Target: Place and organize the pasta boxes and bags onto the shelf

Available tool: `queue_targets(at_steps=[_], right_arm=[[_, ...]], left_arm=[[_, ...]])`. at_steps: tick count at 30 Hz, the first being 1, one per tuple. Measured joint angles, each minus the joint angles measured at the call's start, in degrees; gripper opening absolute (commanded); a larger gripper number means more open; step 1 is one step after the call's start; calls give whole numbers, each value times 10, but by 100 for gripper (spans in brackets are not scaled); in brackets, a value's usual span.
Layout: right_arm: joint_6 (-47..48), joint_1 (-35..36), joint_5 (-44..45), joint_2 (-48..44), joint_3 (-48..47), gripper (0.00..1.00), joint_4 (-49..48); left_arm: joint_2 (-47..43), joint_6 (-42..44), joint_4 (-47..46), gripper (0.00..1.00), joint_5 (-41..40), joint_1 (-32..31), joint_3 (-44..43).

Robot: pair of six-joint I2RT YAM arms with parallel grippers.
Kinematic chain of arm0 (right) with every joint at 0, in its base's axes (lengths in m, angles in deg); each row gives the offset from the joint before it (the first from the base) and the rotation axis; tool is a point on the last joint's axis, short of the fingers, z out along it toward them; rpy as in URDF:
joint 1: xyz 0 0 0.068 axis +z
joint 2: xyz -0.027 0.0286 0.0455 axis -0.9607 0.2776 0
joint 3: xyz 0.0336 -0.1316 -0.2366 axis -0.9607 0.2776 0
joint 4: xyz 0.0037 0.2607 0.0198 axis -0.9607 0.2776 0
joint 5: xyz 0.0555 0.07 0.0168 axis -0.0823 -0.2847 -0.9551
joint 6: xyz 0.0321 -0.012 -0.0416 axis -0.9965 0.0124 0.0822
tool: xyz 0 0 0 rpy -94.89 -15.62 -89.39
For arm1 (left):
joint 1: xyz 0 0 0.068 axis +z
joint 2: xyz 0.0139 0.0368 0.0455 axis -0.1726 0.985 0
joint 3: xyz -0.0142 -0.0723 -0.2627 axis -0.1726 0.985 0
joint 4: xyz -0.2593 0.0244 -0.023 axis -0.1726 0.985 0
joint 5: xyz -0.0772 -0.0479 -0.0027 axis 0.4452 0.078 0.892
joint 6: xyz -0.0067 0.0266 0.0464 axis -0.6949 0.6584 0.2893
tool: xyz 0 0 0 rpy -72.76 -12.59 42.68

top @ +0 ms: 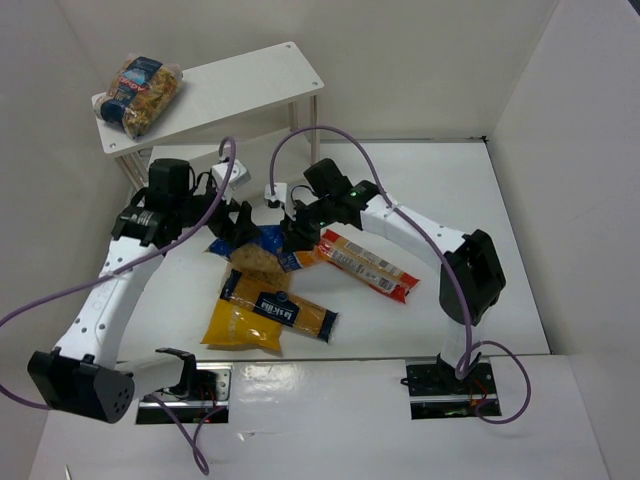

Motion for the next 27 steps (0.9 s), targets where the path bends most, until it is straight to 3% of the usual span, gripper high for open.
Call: queue_targets(at_steps=[2, 14, 20, 27], right_arm=[[-8, 2, 31, -5, 5, 0, -2], [-31, 4, 170, -66, 37, 0, -18], [-24, 24, 257, -66, 38, 0, -21], [16, 106, 432, -67, 59, 0, -63]], left_arm=[[-22, -7, -22, 100, -26, 1, 0], [-103, -53, -87, 100, -206, 44, 80], [-114, -66, -102, 100, -238, 64, 113], [-133, -76, -107, 100, -257, 86, 136]])
